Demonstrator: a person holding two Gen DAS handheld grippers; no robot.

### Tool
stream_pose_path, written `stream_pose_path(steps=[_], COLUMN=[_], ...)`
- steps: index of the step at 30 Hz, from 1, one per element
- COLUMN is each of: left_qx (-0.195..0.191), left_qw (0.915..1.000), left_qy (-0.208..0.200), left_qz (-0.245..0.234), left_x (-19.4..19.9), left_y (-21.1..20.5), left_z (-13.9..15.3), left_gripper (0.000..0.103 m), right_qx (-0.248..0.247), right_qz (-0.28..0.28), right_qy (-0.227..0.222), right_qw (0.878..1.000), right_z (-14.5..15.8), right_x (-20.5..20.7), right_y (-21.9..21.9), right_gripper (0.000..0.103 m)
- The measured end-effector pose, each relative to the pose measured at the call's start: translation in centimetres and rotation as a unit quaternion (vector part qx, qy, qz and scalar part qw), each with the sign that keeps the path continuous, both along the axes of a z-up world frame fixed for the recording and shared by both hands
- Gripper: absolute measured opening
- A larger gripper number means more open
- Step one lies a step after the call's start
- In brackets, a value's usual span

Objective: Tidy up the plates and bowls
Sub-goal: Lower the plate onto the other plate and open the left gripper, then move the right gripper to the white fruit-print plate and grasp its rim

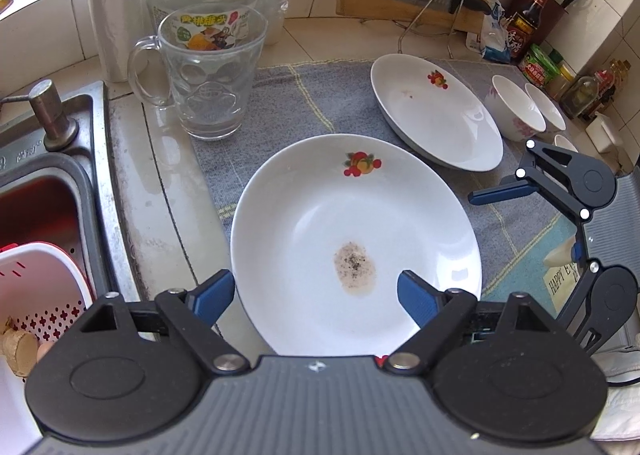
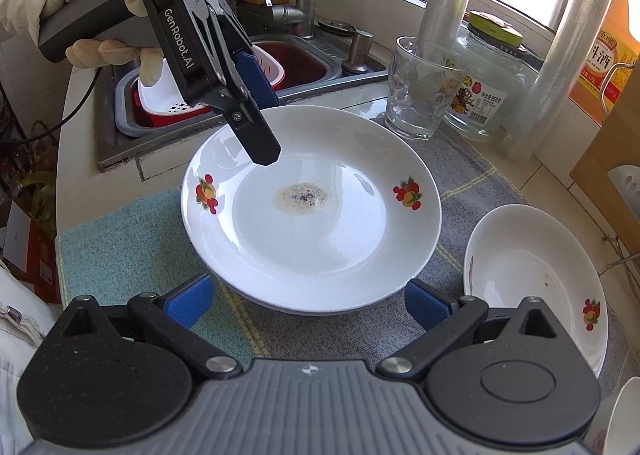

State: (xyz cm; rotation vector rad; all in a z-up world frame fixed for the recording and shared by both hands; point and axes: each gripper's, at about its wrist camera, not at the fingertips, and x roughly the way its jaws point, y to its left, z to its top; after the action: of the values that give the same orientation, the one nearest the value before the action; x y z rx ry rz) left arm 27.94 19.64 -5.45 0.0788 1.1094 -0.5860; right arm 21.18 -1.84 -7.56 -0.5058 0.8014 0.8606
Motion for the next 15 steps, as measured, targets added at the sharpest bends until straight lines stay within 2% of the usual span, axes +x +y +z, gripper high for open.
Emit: stream_pose_path(steps=[5,8,15], left_qx=[0.009,0.027,0.052], left_qw=[0.9984,0.9949,0.9858], left_qy=[-0.056,-0.097,-0.159], left_qz=[-0.002,-0.002,0.009], left_x=[-1.3,-2.3,-4.9], left_y=[-0.8,-2.0,-6.0], left_z=[0.9,1.6,2.8], left_gripper=[0.090,0.091,0.095], right_qx=[0.007,0.004,0.008], right_qz=[-0.027,-0.046,-0.065], right_qy=[-0.006,-0.014,-0.027], right_qw=[1.000,0.999,0.997], right_z=[0.6,0.8,1.3], right_x=[-0.1,-0.1,0.0], right_y=[-1.4,-2.4,-5.3], right_gripper=[0.103,0.103,0.103])
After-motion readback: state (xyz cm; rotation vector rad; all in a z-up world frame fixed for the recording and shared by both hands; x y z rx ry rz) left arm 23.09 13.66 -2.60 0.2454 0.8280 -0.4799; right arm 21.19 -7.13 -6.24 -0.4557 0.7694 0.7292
